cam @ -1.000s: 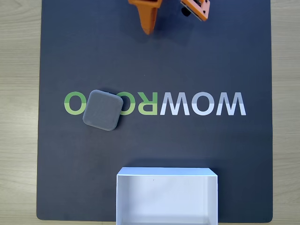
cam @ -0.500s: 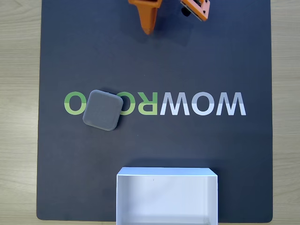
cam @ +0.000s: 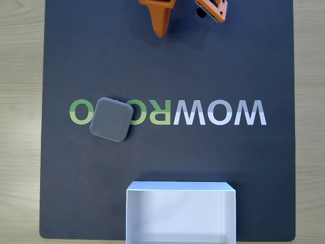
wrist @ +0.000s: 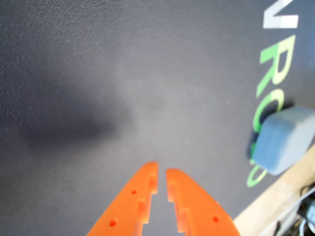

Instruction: Grab the usb to bin

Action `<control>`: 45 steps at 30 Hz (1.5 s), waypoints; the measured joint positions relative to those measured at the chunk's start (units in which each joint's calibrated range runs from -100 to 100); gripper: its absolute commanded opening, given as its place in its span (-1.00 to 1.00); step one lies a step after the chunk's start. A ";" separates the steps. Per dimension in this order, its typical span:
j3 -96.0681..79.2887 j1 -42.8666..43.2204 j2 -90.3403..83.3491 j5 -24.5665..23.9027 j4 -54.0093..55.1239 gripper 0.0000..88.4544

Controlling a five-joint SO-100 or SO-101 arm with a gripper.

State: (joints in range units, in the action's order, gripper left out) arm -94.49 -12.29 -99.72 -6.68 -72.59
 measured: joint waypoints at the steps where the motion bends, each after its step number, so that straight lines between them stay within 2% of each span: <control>1: 0.00 0.00 0.00 0.00 0.00 -0.96; 19: 0.00 -0.18 0.37 -0.10 0.09 -0.96; 25: 4.61 -3.80 5.83 -0.05 7.84 -0.94; 32: 17.62 -13.26 32.01 -0.05 19.91 -0.94; 45: 63.44 -15.65 82.98 -0.05 20.95 -0.94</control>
State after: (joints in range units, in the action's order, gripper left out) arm -31.04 -27.94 -16.74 -6.74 -51.64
